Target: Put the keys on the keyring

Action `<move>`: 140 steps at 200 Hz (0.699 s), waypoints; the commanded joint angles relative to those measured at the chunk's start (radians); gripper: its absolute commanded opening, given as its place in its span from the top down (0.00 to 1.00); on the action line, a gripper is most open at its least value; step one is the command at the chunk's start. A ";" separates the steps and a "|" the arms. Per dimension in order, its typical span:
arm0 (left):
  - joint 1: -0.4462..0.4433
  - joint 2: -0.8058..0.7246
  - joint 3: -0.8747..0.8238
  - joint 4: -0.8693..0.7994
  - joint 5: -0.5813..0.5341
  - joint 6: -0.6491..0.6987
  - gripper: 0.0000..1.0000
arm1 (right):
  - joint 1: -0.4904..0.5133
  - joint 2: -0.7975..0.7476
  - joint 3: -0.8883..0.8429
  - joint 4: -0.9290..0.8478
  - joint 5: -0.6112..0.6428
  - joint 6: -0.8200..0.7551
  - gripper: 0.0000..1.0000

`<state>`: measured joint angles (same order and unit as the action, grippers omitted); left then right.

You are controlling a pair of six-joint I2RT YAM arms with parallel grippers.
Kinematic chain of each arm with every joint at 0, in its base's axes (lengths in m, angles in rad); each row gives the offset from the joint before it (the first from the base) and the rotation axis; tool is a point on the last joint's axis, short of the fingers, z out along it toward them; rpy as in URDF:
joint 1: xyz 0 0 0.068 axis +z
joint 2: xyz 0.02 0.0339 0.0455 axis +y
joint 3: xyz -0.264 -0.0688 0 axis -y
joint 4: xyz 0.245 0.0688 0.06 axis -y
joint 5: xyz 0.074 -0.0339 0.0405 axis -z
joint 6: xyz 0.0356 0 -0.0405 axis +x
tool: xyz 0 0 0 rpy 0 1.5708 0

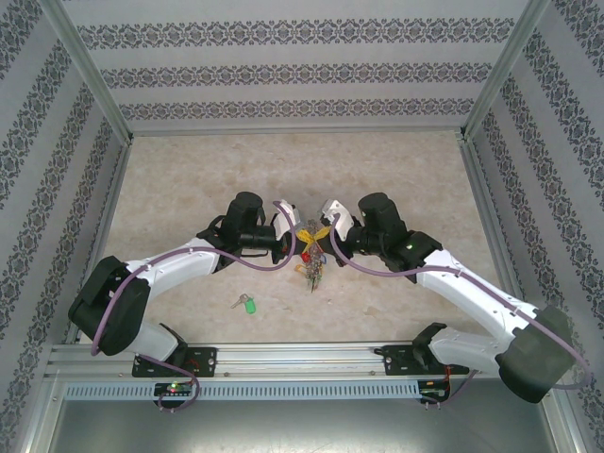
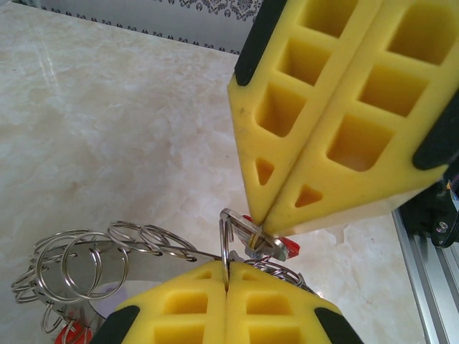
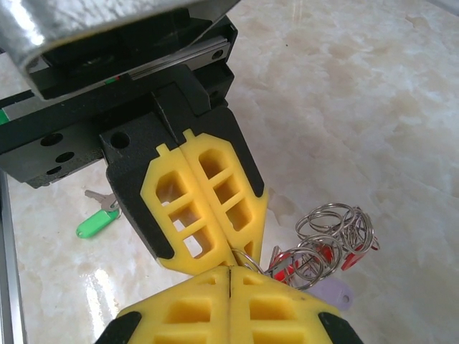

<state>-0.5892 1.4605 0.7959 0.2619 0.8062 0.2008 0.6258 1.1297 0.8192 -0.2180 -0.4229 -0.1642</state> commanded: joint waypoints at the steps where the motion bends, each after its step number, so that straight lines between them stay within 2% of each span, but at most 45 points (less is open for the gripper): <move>1: -0.012 -0.015 0.017 0.048 0.019 0.007 1.00 | 0.011 0.006 0.027 0.029 0.067 -0.009 1.00; 39: -0.012 -0.014 0.016 0.044 0.021 0.012 1.00 | 0.026 0.010 0.030 0.032 0.124 -0.006 1.00; 140: -0.014 -0.016 0.016 0.038 0.020 0.016 1.00 | 0.044 0.022 0.041 0.052 0.076 -0.005 1.00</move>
<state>-0.5892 1.4605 0.7959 0.2619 0.7990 0.2012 0.6579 1.1511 0.8249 -0.2131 -0.3305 -0.1642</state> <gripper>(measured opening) 0.042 0.060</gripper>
